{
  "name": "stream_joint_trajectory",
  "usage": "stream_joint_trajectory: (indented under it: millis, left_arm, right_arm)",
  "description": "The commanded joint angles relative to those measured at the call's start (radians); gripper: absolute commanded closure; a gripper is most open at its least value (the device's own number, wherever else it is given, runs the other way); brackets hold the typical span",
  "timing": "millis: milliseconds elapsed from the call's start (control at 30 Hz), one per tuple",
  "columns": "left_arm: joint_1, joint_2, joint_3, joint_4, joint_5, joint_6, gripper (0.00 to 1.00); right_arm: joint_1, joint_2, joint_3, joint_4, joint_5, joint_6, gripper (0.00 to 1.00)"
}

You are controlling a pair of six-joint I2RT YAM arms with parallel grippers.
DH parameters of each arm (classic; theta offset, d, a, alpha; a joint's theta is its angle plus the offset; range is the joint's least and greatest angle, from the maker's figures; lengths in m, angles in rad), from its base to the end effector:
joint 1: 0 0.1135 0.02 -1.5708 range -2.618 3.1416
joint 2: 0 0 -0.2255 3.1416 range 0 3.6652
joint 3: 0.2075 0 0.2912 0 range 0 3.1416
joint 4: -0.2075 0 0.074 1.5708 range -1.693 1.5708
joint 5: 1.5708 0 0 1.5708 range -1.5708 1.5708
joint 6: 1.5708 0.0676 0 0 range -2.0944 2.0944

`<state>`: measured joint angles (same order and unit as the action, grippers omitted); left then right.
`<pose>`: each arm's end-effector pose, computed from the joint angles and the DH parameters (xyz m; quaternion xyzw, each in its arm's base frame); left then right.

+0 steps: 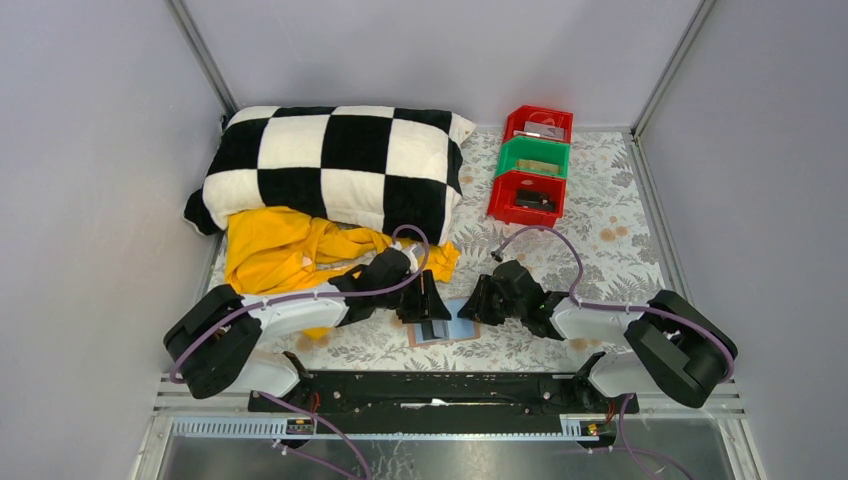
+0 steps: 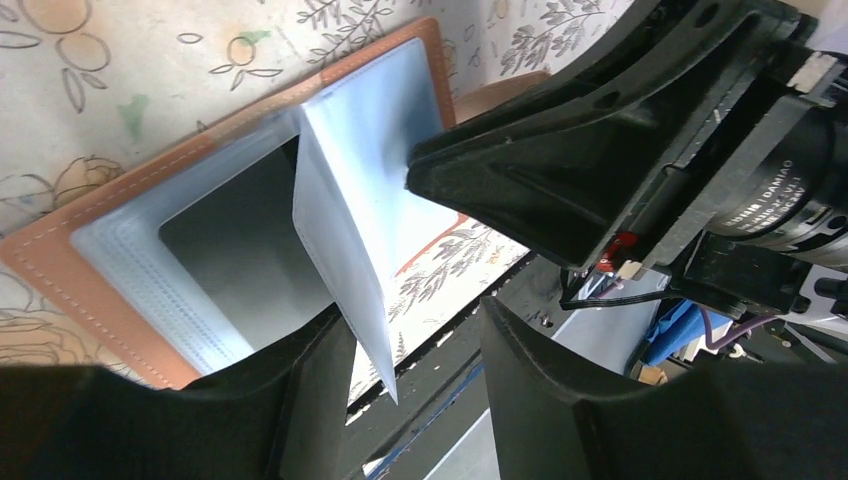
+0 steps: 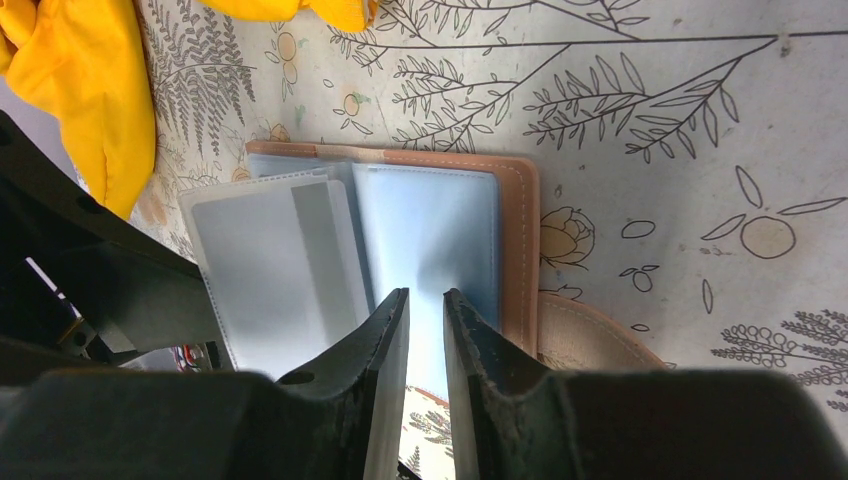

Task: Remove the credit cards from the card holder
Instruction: Remove the credit card from the card holder.

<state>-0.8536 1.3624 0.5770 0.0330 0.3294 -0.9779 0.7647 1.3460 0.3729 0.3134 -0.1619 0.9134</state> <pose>0.1925 -0.2540 0.0808 0.0089 0.9073 -0.4029 0.1198 0.2023 0.2092 0.0453 0.0310 0.8952 0.3748 0.2390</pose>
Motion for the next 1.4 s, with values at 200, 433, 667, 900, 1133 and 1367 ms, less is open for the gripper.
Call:
stream_joint_trajectory:
  millis: [200,433,667,900,1133,1367]
  left_arm:
    - [-0.049,0.085,0.094,0.104,0.045,-0.022,0.48]
    - [-0.052,-0.015,0.067,0.11,-0.055,-0.031,0.48]
    - [-0.028,-0.063,0.032,0.018,-0.117,-0.035,0.49]
    - [0.031,-0.057,-0.067,0.046,-0.093,-0.056,0.5]
    - [0.044,-0.017,-0.125,0.098,-0.048,-0.078,0.51]
    - [0.047,-0.013,-0.144,0.096,-0.052,-0.072,0.51]
  right_arm:
    - [-0.089,-0.133,-0.012,-0.193,0.047,-0.085,0.72]
    - [-0.109,-0.308,0.073,-0.438,0.152,-0.198,0.7]
    - [-0.104,-0.264,0.1,-0.328,-0.006,-0.188,0.7]
    - [-0.024,-0.034,0.161,-0.155,-0.165,-0.162,0.69]
    - [-0.024,0.122,0.103,0.136,-0.297,-0.03,0.68]
    - [-0.023,0.217,0.06,0.243,-0.318,0.028,0.67]
